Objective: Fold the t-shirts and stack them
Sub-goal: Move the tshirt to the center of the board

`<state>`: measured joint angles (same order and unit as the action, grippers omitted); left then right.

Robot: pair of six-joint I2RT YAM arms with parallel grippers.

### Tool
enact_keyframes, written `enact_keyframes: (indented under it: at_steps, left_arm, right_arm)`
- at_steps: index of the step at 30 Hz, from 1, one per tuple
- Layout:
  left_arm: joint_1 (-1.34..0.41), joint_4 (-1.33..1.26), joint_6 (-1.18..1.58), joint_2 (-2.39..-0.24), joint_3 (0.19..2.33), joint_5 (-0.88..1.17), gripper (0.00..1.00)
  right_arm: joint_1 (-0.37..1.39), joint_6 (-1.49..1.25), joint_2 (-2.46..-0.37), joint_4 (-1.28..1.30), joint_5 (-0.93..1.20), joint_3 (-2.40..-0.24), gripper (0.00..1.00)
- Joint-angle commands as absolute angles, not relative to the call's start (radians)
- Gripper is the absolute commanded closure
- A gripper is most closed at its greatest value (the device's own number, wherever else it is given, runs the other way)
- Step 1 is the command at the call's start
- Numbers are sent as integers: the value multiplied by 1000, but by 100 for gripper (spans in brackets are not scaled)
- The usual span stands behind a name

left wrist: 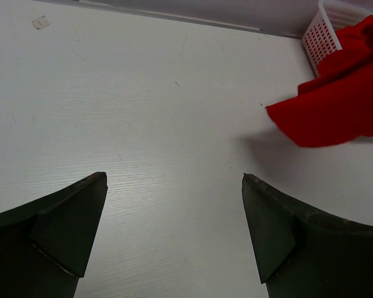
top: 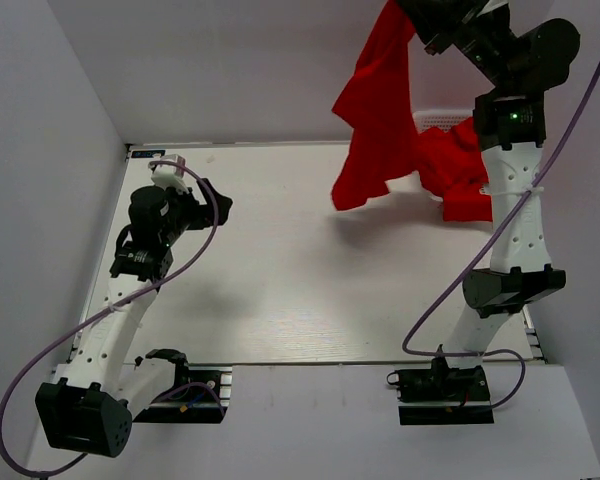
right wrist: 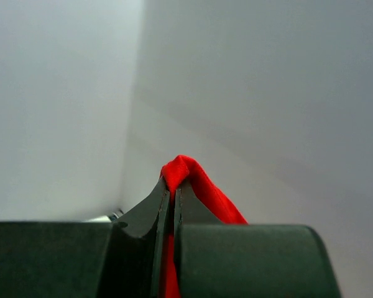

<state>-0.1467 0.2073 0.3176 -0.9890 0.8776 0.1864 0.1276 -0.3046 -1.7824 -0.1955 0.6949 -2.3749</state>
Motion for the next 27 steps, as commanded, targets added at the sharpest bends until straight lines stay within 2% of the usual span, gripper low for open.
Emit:
enact_keyframes:
  at_steps: [1,5,11,15,16,18,19,24,27]
  left_arm:
    - [-143,270,339,-948,936,153,0]
    - [-143,316,359,-925,945,132,0]
    - [-143,414,399,-894,956,63,0]
    - [-143,509,459,-848,956,-17,0]
    - [-143,549,489,-848,947,-34,0]
    - [-143,580,515,-822,919,-60,0]
    - [-143,590,528,-822,910,-60,0]
    - [-143,611,546,-792,842,-46,0]
    - [-143,611,555,-792,802,-22,0]
  right_arm:
    - [196,-331,-1738,-347,721,-2418,100]
    - [254,-287,-1736,-319,739,-2399,100]
    - [360,-175,-1733,-198,781,-2232,100]
    - [425,-63,-1692,-134,792,-1967,100]
    - [451,-26,-1659,-129,785,-1795,100]
    - [510,29,-1640,-147,764,-1671,100]
    - [523,37,-1625,-161,741,-1508,100]
    - [650,118,-1655,-160,740,-1206,100]
    - [695,121,-1693,-115,666,-1122,99]
